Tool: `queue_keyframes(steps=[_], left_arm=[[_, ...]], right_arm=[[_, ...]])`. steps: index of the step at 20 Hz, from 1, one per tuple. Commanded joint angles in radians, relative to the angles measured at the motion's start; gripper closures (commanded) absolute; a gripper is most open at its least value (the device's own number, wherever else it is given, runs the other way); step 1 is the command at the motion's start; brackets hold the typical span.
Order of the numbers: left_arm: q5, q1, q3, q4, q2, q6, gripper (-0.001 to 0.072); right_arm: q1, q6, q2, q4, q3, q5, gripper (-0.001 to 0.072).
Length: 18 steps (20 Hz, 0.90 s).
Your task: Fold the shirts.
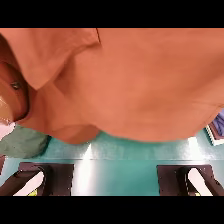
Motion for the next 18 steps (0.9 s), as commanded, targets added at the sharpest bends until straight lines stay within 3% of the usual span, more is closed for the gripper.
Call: queue_keyframes(steps=[1,4,8,11,15,18], left_arm=[[-0.024,0.001,-0.183,0.035,-0.097,0.012,0.0683],[-0.092,0.001,-0.253,0.027,-0.281,0.031,0.0683],[-0.116,0.001,-0.271,0.025,-0.541,0.031,0.0683],[-0.012,0.001,-0.271,0.023,-0.679,0.033,0.0683],[0.179,0.001,-0.268,0.021,-0.736,0.082,0.0683],[0.161,0.001,-0.249,0.021,-0.736,0.095,0.0682]], right_arm=[[0.142,0.103,-0.184,-0.184,0.030,0.134,0.0694],[0.303,0.117,-0.387,-0.399,0.012,0.217,0.0694],[0.397,0.117,-0.636,-0.423,-0.117,0.161,0.0694],[0.399,0.117,-0.779,-0.415,-0.119,0.051,0.0694],[0.399,0.117,-0.876,-0.415,0.034,-0.046,0.0694],[0.399,0.117,-0.892,-0.415,0.127,-0.035,0.0694]])
